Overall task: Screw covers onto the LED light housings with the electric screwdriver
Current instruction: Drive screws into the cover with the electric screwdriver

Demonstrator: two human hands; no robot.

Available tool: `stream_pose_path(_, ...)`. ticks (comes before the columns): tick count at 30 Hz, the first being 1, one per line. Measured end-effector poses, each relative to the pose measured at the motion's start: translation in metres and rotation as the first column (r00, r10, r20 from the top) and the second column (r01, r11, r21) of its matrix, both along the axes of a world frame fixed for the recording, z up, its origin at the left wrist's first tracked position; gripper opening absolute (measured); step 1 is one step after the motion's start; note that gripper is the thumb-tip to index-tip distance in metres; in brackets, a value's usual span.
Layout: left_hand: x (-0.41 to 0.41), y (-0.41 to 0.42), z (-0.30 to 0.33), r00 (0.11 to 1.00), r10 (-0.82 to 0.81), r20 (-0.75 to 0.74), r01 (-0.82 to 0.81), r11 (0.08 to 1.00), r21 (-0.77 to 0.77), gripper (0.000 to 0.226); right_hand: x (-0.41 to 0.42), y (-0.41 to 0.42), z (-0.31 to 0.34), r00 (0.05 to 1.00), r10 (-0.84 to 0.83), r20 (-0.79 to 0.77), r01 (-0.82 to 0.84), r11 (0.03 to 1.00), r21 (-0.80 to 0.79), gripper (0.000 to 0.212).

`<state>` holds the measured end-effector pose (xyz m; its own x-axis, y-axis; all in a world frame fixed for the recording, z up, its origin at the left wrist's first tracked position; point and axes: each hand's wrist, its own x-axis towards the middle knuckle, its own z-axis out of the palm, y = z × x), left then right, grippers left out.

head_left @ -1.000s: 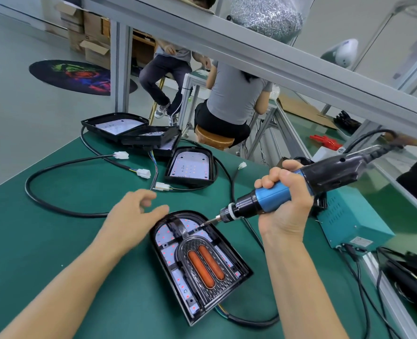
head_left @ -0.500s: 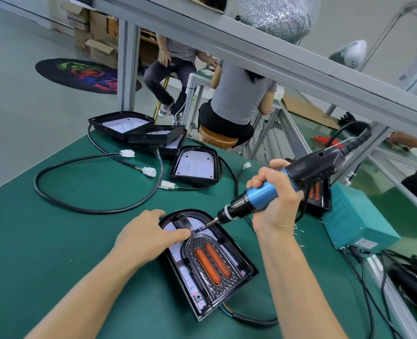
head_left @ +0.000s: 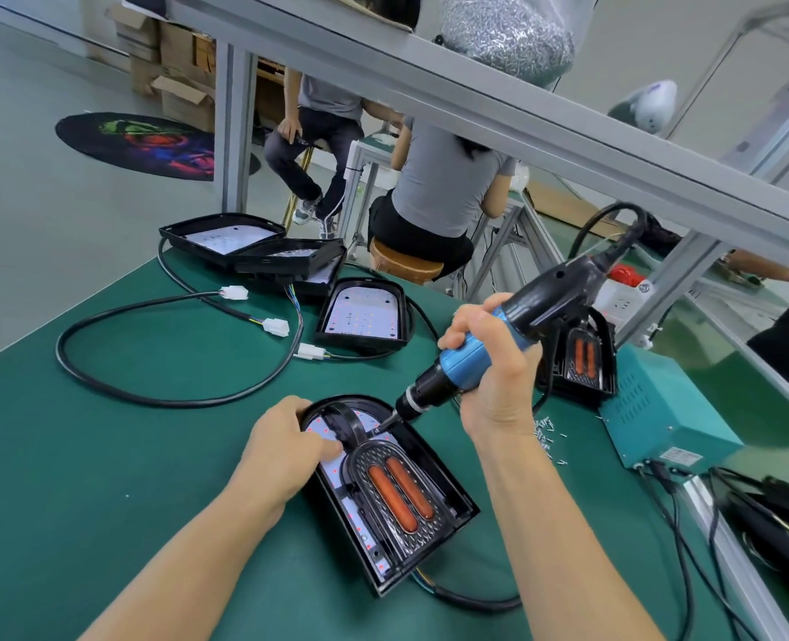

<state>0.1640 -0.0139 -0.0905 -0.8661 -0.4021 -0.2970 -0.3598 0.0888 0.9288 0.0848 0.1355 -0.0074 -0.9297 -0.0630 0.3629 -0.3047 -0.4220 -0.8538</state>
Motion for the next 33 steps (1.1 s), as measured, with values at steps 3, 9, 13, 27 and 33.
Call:
stream_pose_path(3,-0.001,0.003,-0.003,0.999,0.041,-0.022,-0.04,0.998,0.054,0.03,0.0,0.007,-0.001,0.999,-0.005,0.038,0.005,1.0,0.001,0.016)
stream_pose_path(9,-0.004,0.012,-0.012,0.986,0.147,-0.072,-0.146,0.989,0.019,0.021,0.003,0.014,-0.003,0.998,-0.002,0.059,0.003,1.0,-0.007,0.021)
stream_pose_path(13,-0.007,0.015,-0.015,0.979,0.189,-0.071,-0.192,0.981,-0.026,0.022,0.003,0.014,-0.001,1.0,0.029,-0.006,-0.029,0.999,0.044,0.019)
stream_pose_path(27,-0.007,0.023,-0.009,0.982,0.185,-0.048,-0.19,0.97,-0.151,0.043,0.014,0.016,0.001,0.991,0.116,-0.074,-0.112,0.992,0.058,0.025)
stream_pose_path(33,0.0,0.023,-0.006,0.99,0.128,-0.061,-0.141,0.945,-0.294,0.047,0.016,0.064,0.017,0.956,-0.282,-0.083,0.253,0.933,-0.255,0.027)
